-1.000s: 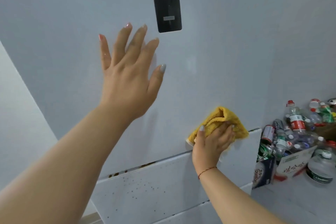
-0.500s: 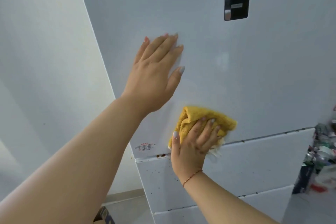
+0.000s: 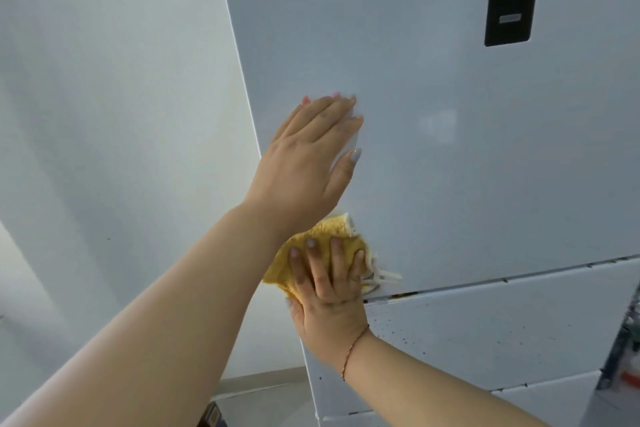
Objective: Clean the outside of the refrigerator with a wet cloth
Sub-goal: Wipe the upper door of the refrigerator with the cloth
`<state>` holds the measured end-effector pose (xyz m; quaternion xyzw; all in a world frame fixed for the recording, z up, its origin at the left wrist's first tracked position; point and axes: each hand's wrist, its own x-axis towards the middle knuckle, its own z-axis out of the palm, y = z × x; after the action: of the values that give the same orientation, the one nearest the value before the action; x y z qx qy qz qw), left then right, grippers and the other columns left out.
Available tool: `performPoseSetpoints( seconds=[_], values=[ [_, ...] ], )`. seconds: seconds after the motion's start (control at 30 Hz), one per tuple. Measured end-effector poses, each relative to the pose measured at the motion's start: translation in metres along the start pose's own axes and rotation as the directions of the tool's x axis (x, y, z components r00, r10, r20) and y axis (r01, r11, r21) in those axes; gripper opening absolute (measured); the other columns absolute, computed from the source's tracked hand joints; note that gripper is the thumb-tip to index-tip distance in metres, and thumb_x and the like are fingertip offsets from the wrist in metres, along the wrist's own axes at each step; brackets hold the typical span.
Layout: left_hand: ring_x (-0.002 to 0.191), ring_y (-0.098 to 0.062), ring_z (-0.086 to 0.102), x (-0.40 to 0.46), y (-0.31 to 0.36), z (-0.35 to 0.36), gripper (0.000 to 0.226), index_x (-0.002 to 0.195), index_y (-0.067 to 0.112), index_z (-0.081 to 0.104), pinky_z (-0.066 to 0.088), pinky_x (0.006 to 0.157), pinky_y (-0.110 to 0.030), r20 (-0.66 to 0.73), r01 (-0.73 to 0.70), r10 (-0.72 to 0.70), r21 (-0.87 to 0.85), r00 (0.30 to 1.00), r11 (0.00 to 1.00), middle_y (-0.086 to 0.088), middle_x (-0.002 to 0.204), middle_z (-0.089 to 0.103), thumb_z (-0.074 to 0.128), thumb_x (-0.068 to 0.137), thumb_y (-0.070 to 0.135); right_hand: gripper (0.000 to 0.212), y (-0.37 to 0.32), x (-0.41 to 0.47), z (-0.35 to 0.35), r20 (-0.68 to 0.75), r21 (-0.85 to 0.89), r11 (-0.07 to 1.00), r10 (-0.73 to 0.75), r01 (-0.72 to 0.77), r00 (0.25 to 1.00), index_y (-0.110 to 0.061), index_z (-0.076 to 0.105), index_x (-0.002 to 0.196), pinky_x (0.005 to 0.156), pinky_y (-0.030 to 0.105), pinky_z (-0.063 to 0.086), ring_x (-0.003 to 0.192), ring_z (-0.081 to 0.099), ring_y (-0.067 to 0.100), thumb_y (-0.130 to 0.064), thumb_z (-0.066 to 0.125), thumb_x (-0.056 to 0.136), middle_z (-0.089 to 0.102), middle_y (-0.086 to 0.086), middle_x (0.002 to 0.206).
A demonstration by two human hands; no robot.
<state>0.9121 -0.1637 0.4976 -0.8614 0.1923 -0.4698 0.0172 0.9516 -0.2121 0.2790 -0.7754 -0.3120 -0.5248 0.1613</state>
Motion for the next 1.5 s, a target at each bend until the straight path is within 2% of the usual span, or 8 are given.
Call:
performPoseSetpoints(
  seconds=[0.27,0.43,0.73,0.9,1.1,1.27,1.37,1.5],
  values=[
    [0.141,-0.021,0.037,-0.001,-0.01,0.002,0.043,0.131,0.009,0.06,0.016,0.122,-0.035,-0.003,-0.07,0.07,0.068,0.998,0.995,-0.006,0.146,0.049,0.039,0.1,0.031,0.058,0.052,-0.005,-0.002,0.0,-0.028,0.875,-0.483,0.482,0.876,-0.036,0.047,0.139,0.117,0.047,0.018,0.142,0.03,0.02,-0.021,0.058,0.083,0.038,-0.011,0.149],
    [0.141,-0.02,0.037,-0.001,-0.012,0.001,0.043,0.134,0.011,0.058,0.018,0.121,-0.036,0.004,-0.105,0.105,0.086,0.995,0.991,-0.005,0.147,0.048,0.04,0.099,0.028,0.055,0.096,-0.005,-0.021,0.08,-0.059,0.816,-0.57,0.575,0.818,-0.038,0.044,0.14,0.116,0.043,0.019,0.141,0.03,0.015,-0.023,0.054,0.089,0.04,-0.014,0.148],
    [0.141,-0.02,0.037,-0.003,-0.012,0.001,0.045,0.135,0.011,0.057,0.02,0.12,-0.038,0.027,-0.089,0.086,0.116,0.996,0.989,-0.004,0.148,0.048,0.039,0.098,0.028,0.047,0.178,-0.027,-0.049,0.102,-0.223,0.826,-0.509,0.518,0.855,-0.04,0.043,0.14,0.116,0.048,0.021,0.14,0.03,0.019,-0.024,0.046,0.095,0.038,-0.014,0.147],
    [0.14,-0.021,0.039,-0.008,-0.01,0.0,0.045,0.134,0.01,0.057,0.022,0.12,-0.039,0.024,-0.078,0.076,0.086,0.997,0.993,-0.005,0.145,0.05,0.039,0.098,0.027,0.052,0.222,-0.047,-0.066,0.075,-0.322,0.891,-0.314,0.321,0.946,-0.035,0.034,0.144,0.107,0.063,0.028,0.145,0.019,0.029,-0.03,0.044,0.094,0.039,0.0,0.144],
    [0.139,-0.022,0.039,-0.026,-0.017,-0.008,0.043,0.134,0.005,0.056,0.025,0.119,-0.036,-0.126,0.034,-0.037,-0.027,0.991,0.999,-0.009,0.144,0.051,0.043,0.095,0.019,0.045,0.205,-0.036,-0.066,-0.018,-0.192,0.978,-0.084,0.079,0.996,-0.028,0.031,0.143,0.103,0.069,0.027,0.143,0.017,0.039,-0.037,0.032,0.098,0.02,0.008,0.153],
    [0.136,-0.024,0.039,-0.036,-0.023,-0.013,0.043,0.131,0.001,0.057,0.026,0.117,-0.026,-0.253,0.147,-0.171,-0.108,0.952,0.983,-0.01,0.141,0.052,0.044,0.093,0.016,0.052,0.154,0.015,-0.054,-0.171,0.002,0.993,0.118,-0.12,0.978,-0.02,0.03,0.143,0.101,0.072,0.024,0.137,0.019,0.05,-0.034,0.041,0.094,0.029,0.017,0.146],
    [0.135,-0.025,0.042,-0.041,-0.027,-0.012,0.043,0.131,0.002,0.058,0.027,0.116,-0.023,-0.238,0.173,-0.2,-0.129,0.95,0.976,-0.011,0.139,0.054,0.044,0.094,0.017,0.056,0.115,0.045,-0.048,-0.211,0.039,0.997,0.072,-0.065,0.975,-0.019,0.039,0.141,0.104,0.071,0.021,0.138,0.021,0.048,-0.029,0.051,0.088,0.03,0.015,0.146],
    [0.134,-0.026,0.044,-0.047,-0.026,-0.008,0.041,0.13,0.002,0.059,0.029,0.115,-0.024,-0.229,0.195,-0.232,-0.173,0.945,0.965,-0.01,0.137,0.056,0.045,0.094,0.016,0.051,0.07,0.05,-0.035,-0.185,0.031,0.987,-0.152,0.161,0.971,-0.027,0.045,0.139,0.111,0.063,0.02,0.14,0.026,0.038,-0.021,0.054,0.089,0.033,0.004,0.149]
  ],
)
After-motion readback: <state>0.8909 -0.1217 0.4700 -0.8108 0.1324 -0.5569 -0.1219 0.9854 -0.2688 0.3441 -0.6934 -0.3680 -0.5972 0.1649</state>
